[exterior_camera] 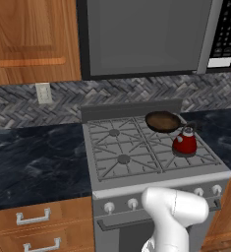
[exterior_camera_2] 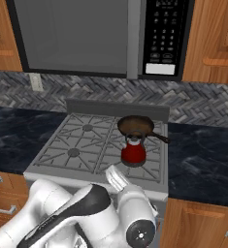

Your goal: Pick the kettle from the counter and place it on a stove burner. Then turn the burner on.

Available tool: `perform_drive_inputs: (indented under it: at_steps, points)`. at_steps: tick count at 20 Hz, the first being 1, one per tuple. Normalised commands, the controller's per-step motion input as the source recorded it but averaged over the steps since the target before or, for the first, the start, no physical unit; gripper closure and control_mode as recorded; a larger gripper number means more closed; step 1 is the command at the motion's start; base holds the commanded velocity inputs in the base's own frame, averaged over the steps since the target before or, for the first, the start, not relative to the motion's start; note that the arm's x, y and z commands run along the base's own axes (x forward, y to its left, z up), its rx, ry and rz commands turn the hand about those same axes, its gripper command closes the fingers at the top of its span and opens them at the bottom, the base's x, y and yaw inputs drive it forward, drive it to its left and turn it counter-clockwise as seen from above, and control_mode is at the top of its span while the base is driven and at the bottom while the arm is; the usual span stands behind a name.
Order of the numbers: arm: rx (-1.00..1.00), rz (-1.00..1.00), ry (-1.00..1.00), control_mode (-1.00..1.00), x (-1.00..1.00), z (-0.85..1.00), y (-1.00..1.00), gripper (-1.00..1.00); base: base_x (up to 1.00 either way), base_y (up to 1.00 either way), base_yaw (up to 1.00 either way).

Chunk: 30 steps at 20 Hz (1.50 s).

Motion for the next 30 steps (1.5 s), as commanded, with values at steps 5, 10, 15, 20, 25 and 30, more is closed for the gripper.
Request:
perform_drive_inputs:
  at_steps: [5,10,15,20,25,30]
  points:
    - [-0.08,0.22,-0.41,-1.00,-0.34,-0.02,0.00,-1.00,0.00,0.00,0.00]
    - [-0.18,0.21,-0.36,-1.00,-0.21,-0.04,0.00,-1.00,0.00,0.00,0.00]
    - [-0.29,0.17,-0.26,-1.00,-0.17,-0.05,0.00,-1.00,0.00,0.00,0.00]
    - [-0.33,0.12,-0.15,-1.00,-0.18,-0.18,0.00,-1.00,0.00,0.00,0.00]
    - [-0.29,0.01,-0.18,-1.00,-0.42,-0.39,0.00,-1.00,0.00,0.00,0.00]
    - [-0.18,-0.20,-0.06,-1.00,-0.06,-0.46,0.00,-1.00,0.00,0.00,0.00]
